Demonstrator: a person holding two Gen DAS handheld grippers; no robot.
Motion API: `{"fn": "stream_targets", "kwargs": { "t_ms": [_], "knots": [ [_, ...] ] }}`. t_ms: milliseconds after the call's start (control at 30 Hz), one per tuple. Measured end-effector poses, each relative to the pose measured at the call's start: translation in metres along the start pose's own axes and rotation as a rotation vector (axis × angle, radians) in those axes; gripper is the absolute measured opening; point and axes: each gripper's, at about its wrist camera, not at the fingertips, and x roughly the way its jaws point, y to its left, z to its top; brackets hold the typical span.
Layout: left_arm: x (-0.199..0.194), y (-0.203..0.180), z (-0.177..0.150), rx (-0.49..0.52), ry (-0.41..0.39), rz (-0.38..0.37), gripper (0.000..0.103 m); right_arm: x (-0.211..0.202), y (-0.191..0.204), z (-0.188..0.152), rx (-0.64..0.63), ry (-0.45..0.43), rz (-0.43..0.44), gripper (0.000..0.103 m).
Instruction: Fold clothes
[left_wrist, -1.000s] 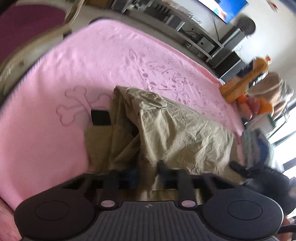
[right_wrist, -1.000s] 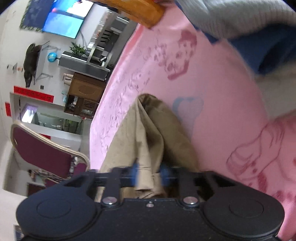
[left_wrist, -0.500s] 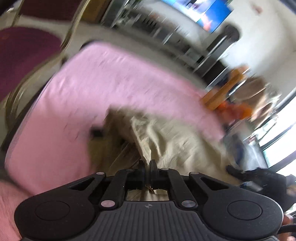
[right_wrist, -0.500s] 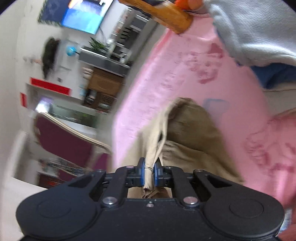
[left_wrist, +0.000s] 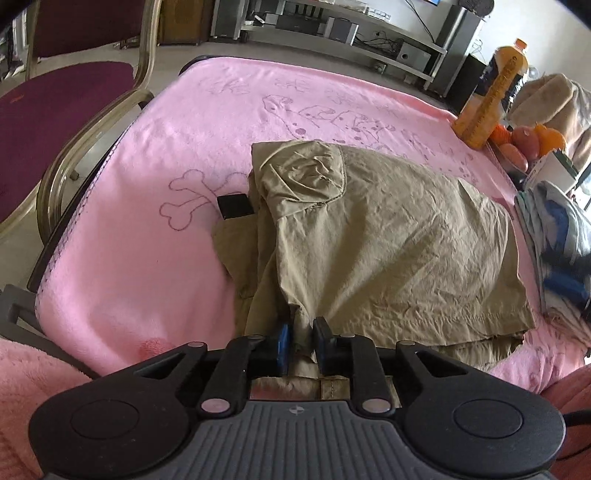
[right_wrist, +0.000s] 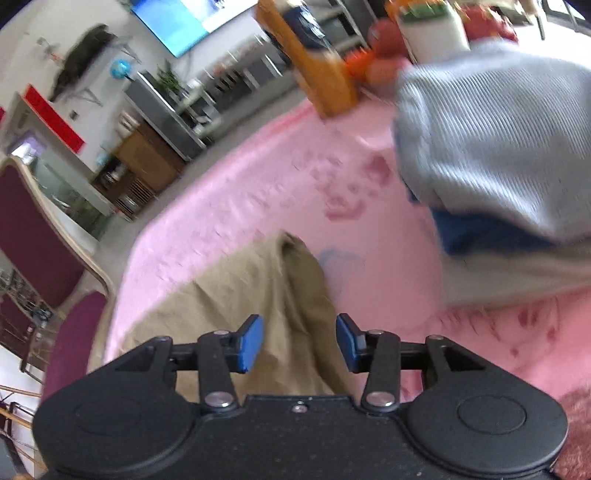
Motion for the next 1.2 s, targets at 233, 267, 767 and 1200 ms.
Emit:
{"fn": "stream_targets", "kwargs": {
  "t_ms": [233,267,767,1200],
  "knots": [
    [-0.007,-0.004,-0.001,0.033,-0.021,0.03,0.024,0.053,0.042,-0.011,-0.242,0.103,0.023,0.042],
    [-0.013,-0.003,-0.001,0.029,-0.037,0.034,0.025,0.066,0.039,-0.018,-0.259,0.168,-0.021,0.038],
    [0.021,-0.034,0.063,0.204,-0.112,0.039,0.04,0.059,0.046,-0.04,-0.383,0.21,-0.044,0.043],
    [0.033,-0.003,0.023,0.122,0.039,0.05,0.058,0.018,0.062,0.01,-0.198,0.008,0.099,0.03]
  ]
}}
